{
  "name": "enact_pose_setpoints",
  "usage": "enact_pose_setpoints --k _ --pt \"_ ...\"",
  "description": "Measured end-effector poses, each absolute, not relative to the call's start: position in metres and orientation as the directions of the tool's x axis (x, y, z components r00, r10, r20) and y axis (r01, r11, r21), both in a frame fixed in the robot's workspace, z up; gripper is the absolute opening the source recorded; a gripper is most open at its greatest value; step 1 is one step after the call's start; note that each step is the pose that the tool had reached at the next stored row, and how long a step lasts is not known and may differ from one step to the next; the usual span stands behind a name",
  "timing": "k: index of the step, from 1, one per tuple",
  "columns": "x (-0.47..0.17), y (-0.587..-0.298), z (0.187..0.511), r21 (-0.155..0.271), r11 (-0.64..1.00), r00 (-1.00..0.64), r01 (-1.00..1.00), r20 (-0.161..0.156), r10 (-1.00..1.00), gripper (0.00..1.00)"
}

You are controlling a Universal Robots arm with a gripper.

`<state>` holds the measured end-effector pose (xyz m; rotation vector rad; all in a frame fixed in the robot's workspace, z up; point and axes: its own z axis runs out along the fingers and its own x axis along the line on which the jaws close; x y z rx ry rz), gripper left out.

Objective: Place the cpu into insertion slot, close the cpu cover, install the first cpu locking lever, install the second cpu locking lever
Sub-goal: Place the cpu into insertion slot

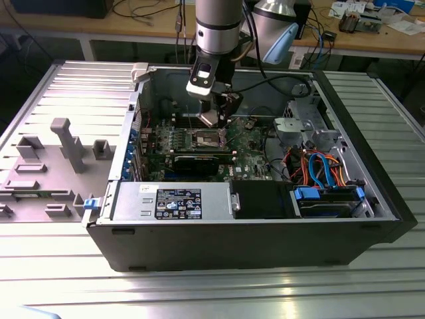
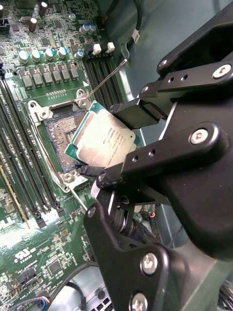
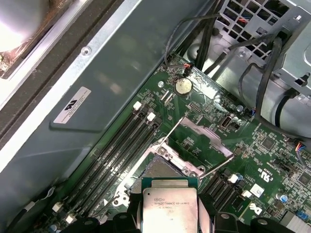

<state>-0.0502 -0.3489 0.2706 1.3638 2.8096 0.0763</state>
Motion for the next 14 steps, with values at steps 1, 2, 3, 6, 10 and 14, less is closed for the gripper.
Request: enact_pose_setpoints --k 1,2,3,6,10,14 --pt "-0.0502 -0.3489 0.2706 0.048 0.617 -0.618 0.786 0.000 0.786 0.55" --pt "-0.0502 -0.3489 0.2706 0.044 0.616 -0.617 0.786 -0.005 0.787 0.55" --pt "-0.0502 -0.3489 0.2706 0.042 0.616 -0.616 0.787 -0.007 0.787 0.55" --pt "-0.0502 -0.3489 0.2705 0.031 0.615 -0.615 0.788 -0.021 0.788 0.55" --pt "-0.0501 -0.3489 0.2704 0.010 0.615 -0.614 0.788 -0.049 0.788 0.55" --pt "-0.0502 -0.3489 0.2702 0.008 0.611 -0.610 0.792 -0.050 0.791 0.55"
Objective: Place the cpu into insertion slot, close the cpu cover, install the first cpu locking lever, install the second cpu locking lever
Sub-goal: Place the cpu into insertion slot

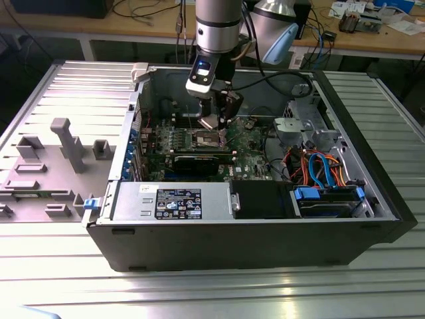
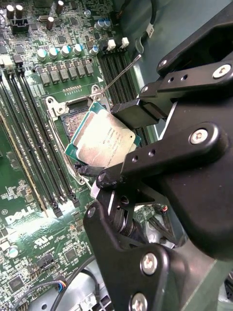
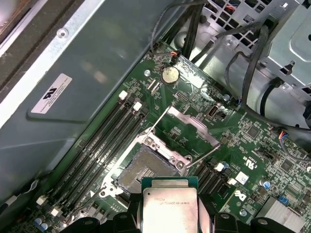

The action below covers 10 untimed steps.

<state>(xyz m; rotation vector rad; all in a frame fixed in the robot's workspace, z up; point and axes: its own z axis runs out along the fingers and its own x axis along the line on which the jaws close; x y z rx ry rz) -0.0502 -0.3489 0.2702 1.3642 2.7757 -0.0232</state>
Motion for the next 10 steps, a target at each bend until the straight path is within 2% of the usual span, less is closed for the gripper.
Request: enact_pose_setpoints --k 10 --pt "-0.0502 -0.3489 0.2699 0.005 0.604 -0.603 0.797 -0.055 0.796 0.55"
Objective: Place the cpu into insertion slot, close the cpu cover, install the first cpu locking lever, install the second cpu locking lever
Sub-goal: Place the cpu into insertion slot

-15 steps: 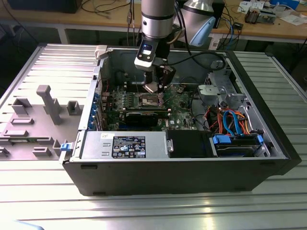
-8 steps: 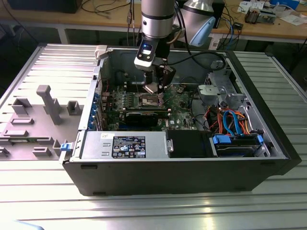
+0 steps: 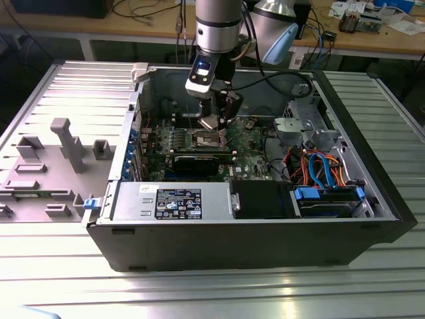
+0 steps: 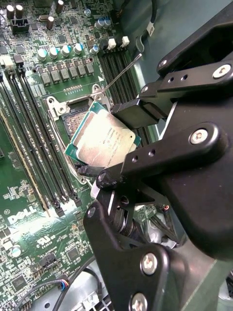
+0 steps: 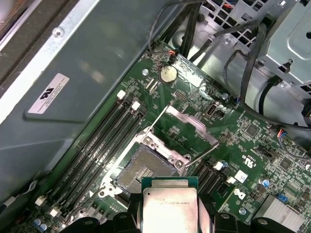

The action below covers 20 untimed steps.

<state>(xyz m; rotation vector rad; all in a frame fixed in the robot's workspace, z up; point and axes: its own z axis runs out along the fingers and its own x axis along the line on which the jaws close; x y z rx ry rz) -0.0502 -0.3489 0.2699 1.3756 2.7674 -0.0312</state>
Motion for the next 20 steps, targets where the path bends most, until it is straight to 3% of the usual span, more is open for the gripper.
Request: enact_pose_setpoints --k 20 --pt "-0.0502 -0.3489 0.2687 0.000 0.588 -0.586 0.809 -0.061 0.808 0.55"
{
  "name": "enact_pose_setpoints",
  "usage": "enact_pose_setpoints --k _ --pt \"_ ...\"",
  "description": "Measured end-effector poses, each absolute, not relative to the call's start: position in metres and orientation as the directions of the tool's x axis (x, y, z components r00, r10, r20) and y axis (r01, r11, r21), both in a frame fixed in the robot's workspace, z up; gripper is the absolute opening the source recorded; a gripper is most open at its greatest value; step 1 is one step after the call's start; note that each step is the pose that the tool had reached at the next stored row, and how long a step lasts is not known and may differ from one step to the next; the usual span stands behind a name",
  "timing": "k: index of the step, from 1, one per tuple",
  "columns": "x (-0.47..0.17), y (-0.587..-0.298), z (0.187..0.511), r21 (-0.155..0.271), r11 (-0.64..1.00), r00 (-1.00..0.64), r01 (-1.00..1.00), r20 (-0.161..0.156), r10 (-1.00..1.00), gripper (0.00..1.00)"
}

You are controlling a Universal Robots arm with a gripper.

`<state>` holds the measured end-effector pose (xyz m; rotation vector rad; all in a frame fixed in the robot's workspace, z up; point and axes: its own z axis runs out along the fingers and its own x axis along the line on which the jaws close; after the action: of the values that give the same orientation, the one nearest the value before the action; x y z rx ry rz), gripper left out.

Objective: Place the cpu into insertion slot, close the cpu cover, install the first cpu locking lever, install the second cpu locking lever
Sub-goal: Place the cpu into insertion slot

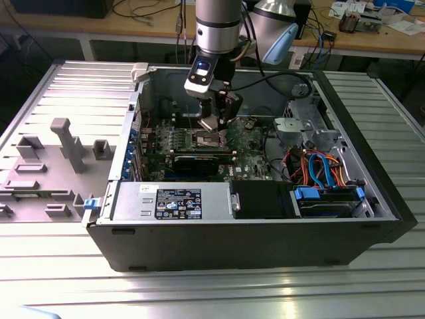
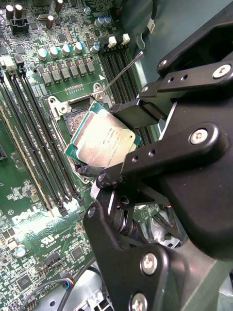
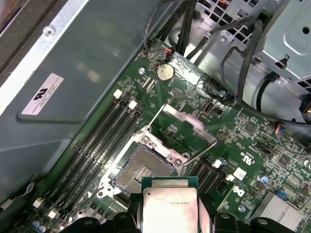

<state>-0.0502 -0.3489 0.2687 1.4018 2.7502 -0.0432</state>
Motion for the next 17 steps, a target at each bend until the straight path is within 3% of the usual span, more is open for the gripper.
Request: enact_pose_setpoints --k 17 --pt "-0.0502 -0.3489 0.2673 -0.002 0.570 -0.569 0.822 -0.064 0.820 0.55"
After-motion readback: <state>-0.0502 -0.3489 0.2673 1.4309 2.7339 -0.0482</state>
